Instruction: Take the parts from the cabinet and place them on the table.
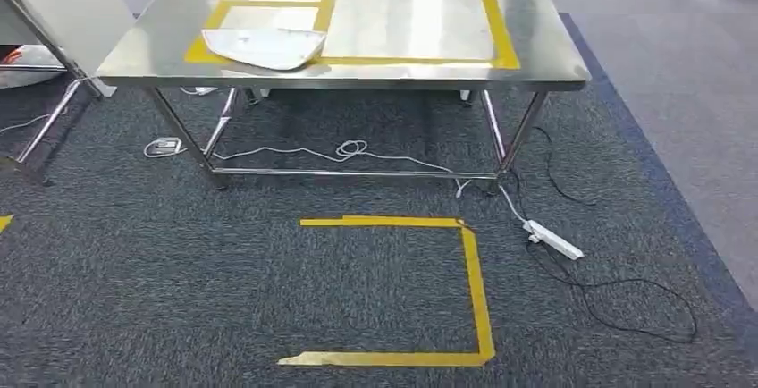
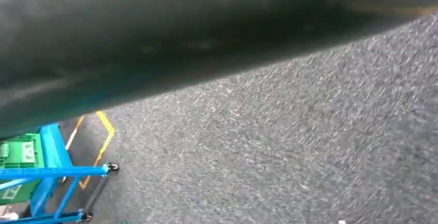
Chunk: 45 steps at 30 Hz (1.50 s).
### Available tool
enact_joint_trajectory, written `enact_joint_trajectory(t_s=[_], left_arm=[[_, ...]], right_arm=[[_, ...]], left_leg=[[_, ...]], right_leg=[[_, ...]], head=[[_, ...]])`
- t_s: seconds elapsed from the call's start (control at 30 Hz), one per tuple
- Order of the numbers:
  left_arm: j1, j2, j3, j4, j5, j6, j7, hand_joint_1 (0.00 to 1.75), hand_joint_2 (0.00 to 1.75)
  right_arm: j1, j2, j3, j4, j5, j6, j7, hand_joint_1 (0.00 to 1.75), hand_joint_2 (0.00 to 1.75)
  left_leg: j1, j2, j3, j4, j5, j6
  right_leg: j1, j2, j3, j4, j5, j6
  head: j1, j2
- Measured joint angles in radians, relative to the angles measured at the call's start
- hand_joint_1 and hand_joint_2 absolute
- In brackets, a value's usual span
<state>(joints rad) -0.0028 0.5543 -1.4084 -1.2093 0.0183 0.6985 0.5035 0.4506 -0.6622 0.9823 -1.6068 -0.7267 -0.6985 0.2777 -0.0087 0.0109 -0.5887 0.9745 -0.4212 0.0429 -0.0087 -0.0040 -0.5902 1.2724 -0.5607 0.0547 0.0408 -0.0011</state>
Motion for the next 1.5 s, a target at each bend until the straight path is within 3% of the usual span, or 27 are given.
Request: enact_joint_trajectory(t_s=[0.03,0.07,0.1,0.13,0.23,0.27,0.33,0.4,0.43,0.47,0.53,0.57,0.63,0.67,0.73,0.77,0.8,0.9,0.93,1.0,1.07,1.1,1.17,1.23,1.3,1.43,1.5], left_arm=[[-0.002,-0.001,-0.002,0.000,-0.002,0.000,0.000,0.00,0.00],[-0.003,-0.001,-0.003,0.000,-0.004,0.000,0.000,0.00,0.00],[-0.004,-0.001,-0.004,0.000,-0.007,0.000,0.000,0.00,0.00],[-0.004,-0.001,-0.005,0.000,-0.009,0.000,0.001,0.00,0.00],[-0.006,0.000,-0.007,0.001,-0.010,0.000,0.003,0.00,0.00],[-0.004,0.003,-0.011,0.001,-0.011,0.000,0.003,0.00,0.00],[-0.001,0.003,-0.014,0.001,-0.011,0.000,0.004,0.00,0.00],[-0.005,0.003,-0.015,0.002,-0.011,0.000,0.005,0.00,0.00],[-0.006,0.003,-0.014,0.002,-0.010,0.000,0.006,0.00,0.00],[-0.007,0.003,-0.015,0.002,-0.009,0.000,0.008,0.00,0.00],[-0.007,0.003,-0.015,0.002,-0.008,0.000,0.011,0.00,0.00],[-0.007,0.003,-0.015,0.002,-0.009,-0.001,0.012,0.00,0.00],[-0.009,0.005,-0.012,0.002,-0.010,-0.001,0.012,0.00,0.00],[-0.012,0.004,-0.012,0.002,-0.011,-0.002,0.012,0.00,0.00],[-0.017,0.004,-0.011,0.002,-0.010,-0.005,0.011,0.00,0.00],[-0.016,0.003,-0.011,0.002,-0.010,-0.005,0.011,0.00,0.00],[-0.014,0.003,-0.013,0.002,-0.009,-0.008,0.011,0.00,0.00],[-0.012,0.000,-0.013,0.003,-0.009,-0.012,0.006,0.00,0.00],[-0.012,0.000,-0.013,0.004,-0.008,-0.015,0.005,0.00,0.00],[-0.011,-0.002,-0.013,0.005,-0.008,-0.019,0.003,0.00,0.00],[-0.011,-0.003,-0.013,0.006,-0.007,-0.019,0.001,0.00,0.00],[-0.011,-0.003,-0.013,0.006,-0.007,-0.019,0.000,0.00,0.00],[-0.011,-0.002,-0.013,0.006,-0.007,-0.019,-0.003,0.00,0.00],[-0.009,0.000,-0.013,0.006,-0.007,-0.019,-0.003,0.00,0.00],[-0.008,0.002,-0.013,0.006,-0.007,-0.019,-0.004,0.00,0.00],[-0.007,0.004,-0.013,0.007,-0.004,-0.016,-0.013,0.00,0.00],[-0.002,0.002,-0.011,0.014,0.015,-0.006,-0.058,0.00,0.00]], right_arm=[[0.000,0.000,0.000,0.001,0.002,0.000,0.000,0.00,0.00],[0.000,0.000,-0.002,0.002,0.003,0.000,0.000,0.00,0.00],[0.001,0.000,-0.004,0.002,0.006,0.000,0.000,0.00,0.00],[0.002,-0.002,-0.006,0.002,0.008,0.000,0.000,0.00,0.00],[0.006,-0.002,-0.008,0.003,0.008,0.000,0.003,0.00,0.00],[0.008,-0.002,-0.008,0.003,0.010,0.000,0.003,0.00,0.00],[0.011,-0.002,-0.010,0.003,0.014,0.000,0.003,0.00,0.00],[0.017,-0.002,-0.011,0.003,0.017,0.000,0.005,0.00,0.00],[0.019,-0.002,-0.013,0.003,0.020,0.000,0.005,0.00,0.00],[0.021,-0.002,-0.015,0.004,0.023,0.000,0.005,0.00,0.00],[0.023,-0.002,-0.019,0.004,0.024,0.000,0.008,0.00,0.00],[0.024,-0.002,-0.019,0.004,0.025,0.000,0.008,0.00,0.00],[0.025,-0.001,-0.025,0.004,0.028,0.000,0.011,0.00,0.00],[0.026,-0.001,-0.026,0.004,0.029,0.000,0.011,0.00,0.00],[0.025,-0.001,-0.029,0.004,0.032,0.000,0.014,0.00,0.00],[0.026,-0.001,-0.029,0.004,0.033,0.000,0.014,0.00,0.00],[0.027,-0.001,-0.029,0.005,0.034,0.000,0.014,0.00,0.00],[0.032,-0.001,-0.029,0.007,0.034,0.000,0.014,0.00,0.00],[0.032,-0.001,-0.029,0.008,0.034,0.000,0.014,0.00,0.00],[0.035,-0.001,-0.030,0.008,0.034,0.000,0.014,0.00,0.00],[0.037,-0.001,-0.033,0.010,0.033,0.000,0.013,0.00,0.00],[0.035,-0.001,-0.035,0.011,0.031,0.000,0.011,0.00,0.00],[0.036,-0.001,-0.035,0.011,0.029,0.000,0.009,0.00,0.00],[0.038,-0.001,-0.035,0.012,0.025,0.000,0.009,0.00,0.00],[0.039,-0.001,-0.035,0.013,0.025,0.000,0.008,0.00,0.00],[0.038,0.000,-0.035,0.013,0.023,0.000,0.008,0.00,0.00],[0.037,0.000,-0.035,0.014,0.019,0.000,0.006,0.00,0.00]], left_leg=[[0.001,0.000,-0.023,0.009,0.011,-0.004],[0.002,-0.001,-0.040,0.018,0.022,-0.008],[-0.003,-0.002,-0.052,0.029,0.030,-0.013],[-0.003,-0.002,-0.060,0.036,0.042,-0.018],[-0.001,-0.003,-0.070,0.029,0.082,-0.032],[0.004,-0.006,-0.076,0.036,0.064,-0.038],[0.007,-0.007,-0.086,0.127,-0.093,-0.053],[0.010,-0.007,-0.092,0.272,-0.194,-0.062],[0.012,-0.007,-0.089,0.323,-0.192,-0.064],[0.014,-0.007,-0.078,0.343,-0.153,-0.065],[0.015,-0.007,-0.019,0.303,-0.046,-0.060],[0.015,-0.007,0.040,0.229,-0.043,-0.054],[0.009,-0.008,0.194,0.006,-0.116,-0.039],[0.009,-0.008,0.207,-0.026,-0.142,-0.035],[0.006,-0.008,0.191,-0.031,-0.143,-0.025],[0.015,-0.006,0.181,-0.037,-0.130,-0.016],[0.013,-0.003,0.172,-0.037,-0.123,-0.009],[0.004,0.001,0.144,-0.035,-0.100,0.003],[0.001,0.002,0.133,-0.032,-0.092,0.004],[-0.003,0.002,0.117,-0.024,-0.084,0.003],[-0.004,0.002,0.105,-0.011,-0.083,0.002],[-0.004,0.003,0.102,-0.003,-0.083,0.001],[-0.011,0.003,0.088,0.007,-0.081,-0.009],[-0.012,0.003,0.087,0.010,-0.085,0.010],[-0.011,0.002,0.087,0.006,-0.077,-0.002],[-0.010,0.001,0.087,0.001,-0.071,-0.009],[-0.009,0.001,0.086,0.001,-0.069,-0.011]], right_leg=[[-0.001,0.000,0.050,-0.056,0.037,0.000],[-0.002,0.000,0.115,-0.139,0.035,0.000],[-0.001,0.000,0.202,-0.259,-0.009,-0.002],[0.000,0.003,0.248,-0.353,-0.048,-0.012],[0.004,0.001,0.217,-0.337,-0.036,-0.033],[-0.001,-0.006,0.203,-0.336,-0.023,-0.045],[0.000,-0.008,0.174,-0.333,0.003,-0.057],[0.001,-0.011,0.139,-0.329,0.030,-0.059],[0.001,-0.011,0.119,-0.325,0.041,-0.057],[0.001,-0.012,0.097,-0.320,0.051,-0.056],[0.001,-0.012,0.053,-0.308,0.073,-0.051],[0.001,-0.012,0.049,-0.303,0.083,-0.048],[0.006,-0.013,0.037,-0.291,0.097,-0.039],[0.006,-0.015,0.031,-0.288,0.108,-0.033],[0.005,-0.016,0.014,-0.288,0.127,-0.020],[0.003,-0.013,0.005,-0.283,0.123,-0.015],[0.002,-0.007,-0.012,-0.257,0.090,-0.011],[0.002,-0.001,-0.090,-0.029,-0.045,-0.005],[0.002,-0.001,-0.101,0.023,-0.065,-0.005],[0.002,-0.001,-0.049,-0.026,-0.033,-0.008],[0.003,-0.001,0.073,-0.213,0.036,-0.016],[0.005,-0.001,0.116,-0.292,0.027,-0.022],[0.008,-0.001,0.115,-0.309,0.027,-0.033],[0.009,-0.001,0.115,-0.311,0.029,-0.029],[0.010,-0.002,0.113,-0.311,0.032,-0.034],[0.012,-0.003,0.111,-0.310,0.035,-0.040],[0.012,-0.003,0.110,-0.309,0.036,-0.040]], head=[[0.000,0.000],[0.000,0.000],[0.001,0.000],[-0.002,0.000],[-0.002,0.000],[0.002,0.000],[-0.003,0.000],[-0.004,0.000],[-0.003,0.000],[-0.004,0.000],[-0.003,0.000],[-0.003,0.000],[-0.002,0.000],[-0.003,0.000],[-0.002,0.000],[-0.001,0.000],[0.000,0.000],[0.004,0.000],[0.004,0.000],[0.003,0.000],[0.004,0.000],[0.003,0.000],[0.002,0.000],[0.002,0.000],[0.003,0.000],[0.003,0.000],[0.003,0.000]])
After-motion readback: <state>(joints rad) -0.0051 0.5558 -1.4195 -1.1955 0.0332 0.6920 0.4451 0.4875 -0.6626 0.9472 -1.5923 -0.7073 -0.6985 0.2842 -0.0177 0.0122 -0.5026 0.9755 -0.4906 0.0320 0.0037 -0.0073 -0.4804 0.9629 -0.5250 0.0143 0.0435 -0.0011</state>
